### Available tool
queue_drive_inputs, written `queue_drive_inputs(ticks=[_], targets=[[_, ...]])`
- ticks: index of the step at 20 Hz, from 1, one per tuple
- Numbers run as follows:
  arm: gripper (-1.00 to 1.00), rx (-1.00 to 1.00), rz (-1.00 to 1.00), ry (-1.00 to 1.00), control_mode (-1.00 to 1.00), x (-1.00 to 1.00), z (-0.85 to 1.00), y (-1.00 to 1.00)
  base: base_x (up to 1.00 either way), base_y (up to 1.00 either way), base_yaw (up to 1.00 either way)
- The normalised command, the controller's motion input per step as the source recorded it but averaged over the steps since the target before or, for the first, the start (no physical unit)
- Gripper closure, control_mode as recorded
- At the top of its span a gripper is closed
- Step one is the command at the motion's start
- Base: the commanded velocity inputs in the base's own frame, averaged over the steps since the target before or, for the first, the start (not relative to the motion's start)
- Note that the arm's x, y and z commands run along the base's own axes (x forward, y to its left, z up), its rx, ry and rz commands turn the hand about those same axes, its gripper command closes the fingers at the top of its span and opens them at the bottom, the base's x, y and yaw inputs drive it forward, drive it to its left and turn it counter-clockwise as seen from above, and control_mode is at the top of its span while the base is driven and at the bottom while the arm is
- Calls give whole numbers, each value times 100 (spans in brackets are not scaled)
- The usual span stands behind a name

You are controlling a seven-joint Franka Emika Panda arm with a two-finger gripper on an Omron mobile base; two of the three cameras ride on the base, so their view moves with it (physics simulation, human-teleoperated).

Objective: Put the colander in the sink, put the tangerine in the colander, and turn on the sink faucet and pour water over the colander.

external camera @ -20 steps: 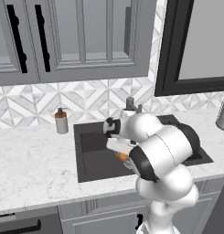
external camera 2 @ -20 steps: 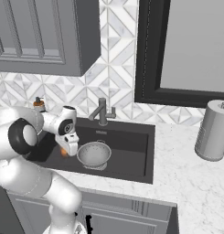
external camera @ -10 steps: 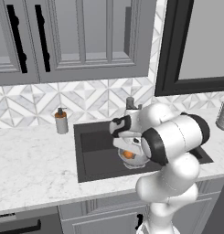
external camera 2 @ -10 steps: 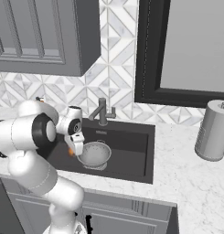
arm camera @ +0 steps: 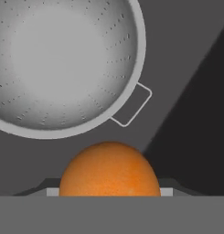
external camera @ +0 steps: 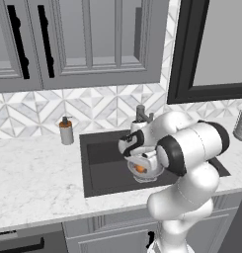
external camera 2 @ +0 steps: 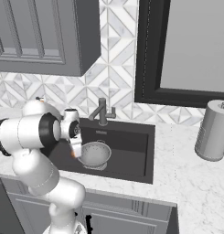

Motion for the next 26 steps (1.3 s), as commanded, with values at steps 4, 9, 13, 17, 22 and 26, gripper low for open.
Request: queue_drive_inputs(ticks=[4, 9, 13, 17, 22, 26], targets=[[100, -4, -8, 7, -100, 26, 0, -33, 0, 0, 0], [100, -9, -8, 4, -100, 30, -7, -12, 0, 0, 0], [100, -10, -5, 5, -100, 16, -16, -1, 0, 0, 0], [100, -7, 0, 5, -100, 10, -30, 0, 0, 0, 0], [100, 0, 0, 3, -100, 23, -41, 0, 0, 0, 0], [100, 0, 1, -2, -100, 12, -27, 0, 0, 0, 0]])
